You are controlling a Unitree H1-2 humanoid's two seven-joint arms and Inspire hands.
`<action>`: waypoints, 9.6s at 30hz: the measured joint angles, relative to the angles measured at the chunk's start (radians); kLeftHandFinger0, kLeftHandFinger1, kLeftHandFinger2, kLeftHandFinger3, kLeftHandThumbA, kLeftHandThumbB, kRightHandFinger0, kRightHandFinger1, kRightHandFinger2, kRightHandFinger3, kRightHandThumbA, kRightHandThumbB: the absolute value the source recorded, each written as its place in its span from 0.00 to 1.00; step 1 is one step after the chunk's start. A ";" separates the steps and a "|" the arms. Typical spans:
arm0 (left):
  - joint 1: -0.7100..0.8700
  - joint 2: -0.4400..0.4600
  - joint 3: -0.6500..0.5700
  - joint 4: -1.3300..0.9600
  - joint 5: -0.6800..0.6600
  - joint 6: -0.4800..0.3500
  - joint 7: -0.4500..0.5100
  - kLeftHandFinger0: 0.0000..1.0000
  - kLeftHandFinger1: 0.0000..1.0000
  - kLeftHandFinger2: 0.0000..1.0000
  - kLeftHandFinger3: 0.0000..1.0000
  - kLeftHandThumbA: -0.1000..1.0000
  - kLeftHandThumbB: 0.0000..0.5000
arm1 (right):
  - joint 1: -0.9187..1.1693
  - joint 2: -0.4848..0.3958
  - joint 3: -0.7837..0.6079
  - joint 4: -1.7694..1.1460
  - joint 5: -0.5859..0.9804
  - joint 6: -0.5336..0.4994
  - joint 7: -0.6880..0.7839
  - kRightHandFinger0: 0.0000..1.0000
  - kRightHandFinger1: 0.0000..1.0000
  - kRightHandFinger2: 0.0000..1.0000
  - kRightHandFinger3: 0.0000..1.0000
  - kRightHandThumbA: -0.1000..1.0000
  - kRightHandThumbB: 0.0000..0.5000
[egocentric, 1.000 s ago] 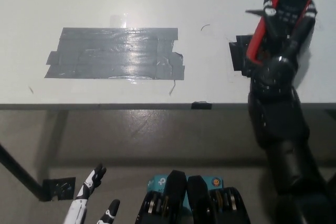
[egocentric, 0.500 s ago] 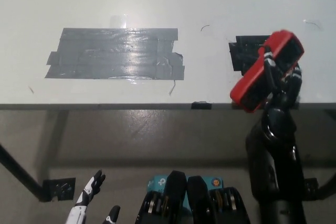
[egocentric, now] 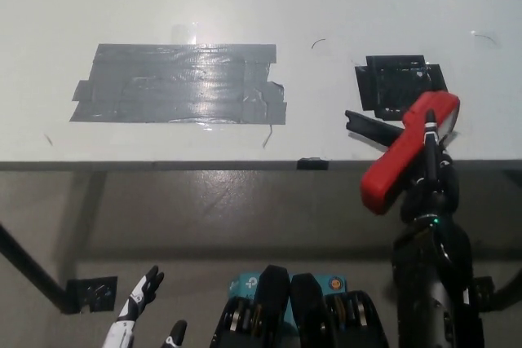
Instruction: The robot first picks the multimeter with right hand and then unfolds the black stand on the back of it using left hand
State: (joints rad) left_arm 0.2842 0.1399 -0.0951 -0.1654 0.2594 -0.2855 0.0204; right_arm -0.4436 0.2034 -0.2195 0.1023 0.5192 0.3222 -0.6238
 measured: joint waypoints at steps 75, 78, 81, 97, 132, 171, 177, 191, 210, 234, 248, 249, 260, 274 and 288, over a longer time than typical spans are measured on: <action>-0.407 -0.144 -0.219 -0.709 0.066 0.075 -0.155 1.00 1.00 1.00 1.00 1.00 0.92 | 0.190 -0.179 0.398 -0.758 0.755 0.117 0.367 0.00 0.34 0.69 0.70 0.22 0.27; -0.395 -0.161 -0.219 -0.712 0.106 0.067 -0.156 1.00 1.00 1.00 1.00 1.00 0.93 | 0.190 -0.179 0.401 -0.780 0.759 0.117 0.367 0.00 0.33 0.69 0.70 0.20 0.27; -0.385 -0.174 -0.219 -0.714 0.135 0.060 -0.161 1.00 1.00 1.00 1.00 1.00 0.89 | 0.190 -0.179 0.402 -0.798 0.762 0.117 0.367 0.00 0.33 0.70 0.69 0.21 0.28; -0.366 -0.198 -0.221 -0.731 0.208 0.034 -0.175 1.00 1.00 1.00 1.00 1.00 0.87 | 0.202 -0.177 0.419 -0.882 0.775 0.115 0.365 0.00 0.20 0.55 0.22 0.18 0.40; -0.211 -0.191 -0.384 -0.708 0.018 -0.005 -0.188 1.00 0.76 0.84 1.00 0.64 0.38 | 0.162 -0.134 0.410 -0.945 0.816 0.077 0.219 0.00 0.00 0.19 0.06 0.14 0.36; -0.213 -0.079 -0.249 -0.694 0.038 -0.045 -0.175 0.77 0.76 0.71 1.00 0.97 0.92 | 0.056 -0.293 0.147 -0.700 0.683 0.000 0.108 0.00 0.33 0.72 0.25 0.02 0.33; -0.190 -0.046 -0.221 -0.676 0.037 -0.045 -0.175 0.89 0.70 0.70 1.00 1.00 0.77 | 0.035 -0.380 0.164 -0.572 0.559 -0.002 0.109 0.03 0.26 0.59 0.45 0.35 0.45; -0.107 -0.008 -0.184 -0.534 0.059 -0.045 -0.172 0.96 0.73 0.73 1.00 1.00 0.48 | -0.175 -0.537 0.427 -0.058 0.267 0.001 0.108 0.00 0.20 0.50 0.45 0.17 0.36; -0.092 0.026 -0.166 -0.296 0.129 -0.045 -0.169 0.98 0.75 0.71 1.00 0.98 0.47 | -0.555 -0.533 1.004 0.689 -0.067 -0.034 0.209 0.00 0.23 0.55 0.41 0.07 0.42; -0.078 0.039 -0.118 -0.254 0.202 -0.079 -0.132 0.94 0.72 0.67 1.00 0.93 0.47 | -0.774 -0.493 1.428 1.108 -0.483 -0.236 0.469 1.00 1.00 1.00 1.00 0.68 1.00; -0.084 0.039 -0.111 -0.253 0.216 -0.083 -0.131 0.95 0.69 0.69 1.00 0.94 0.45 | -0.819 -0.455 1.402 1.186 -0.533 -0.253 0.729 1.00 1.00 1.00 1.00 0.71 1.00; -0.085 0.039 -0.111 -0.253 0.217 -0.084 -0.131 0.94 0.68 0.69 1.00 0.93 0.46 | -0.822 -0.455 1.400 1.188 -0.535 -0.254 0.739 1.00 1.00 1.00 1.00 0.73 1.00; -0.110 0.056 -0.110 -0.264 0.225 -0.117 -0.107 0.96 0.67 0.68 1.00 0.94 0.50 | -0.870 -0.452 1.373 1.214 -0.630 -0.288 0.901 1.00 1.00 1.00 1.00 0.92 1.00; -0.117 0.066 -0.106 -0.278 0.228 -0.147 -0.089 1.00 0.66 0.65 1.00 0.94 0.49 | -0.975 -0.524 1.197 0.966 -0.860 -0.271 0.918 1.00 1.00 1.00 1.00 1.00 1.00; -0.123 0.071 -0.109 -0.285 0.231 -0.156 -0.072 1.00 0.64 0.63 1.00 0.92 0.46 | -0.952 -0.537 1.070 0.918 -1.008 -0.261 0.909 1.00 1.00 1.00 1.00 1.00 1.00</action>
State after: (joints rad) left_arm 0.1617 0.2111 -0.2045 -0.4504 0.4904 -0.4418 -0.0511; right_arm -1.3956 -0.3332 0.8502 1.0204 -0.4888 0.0610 0.2853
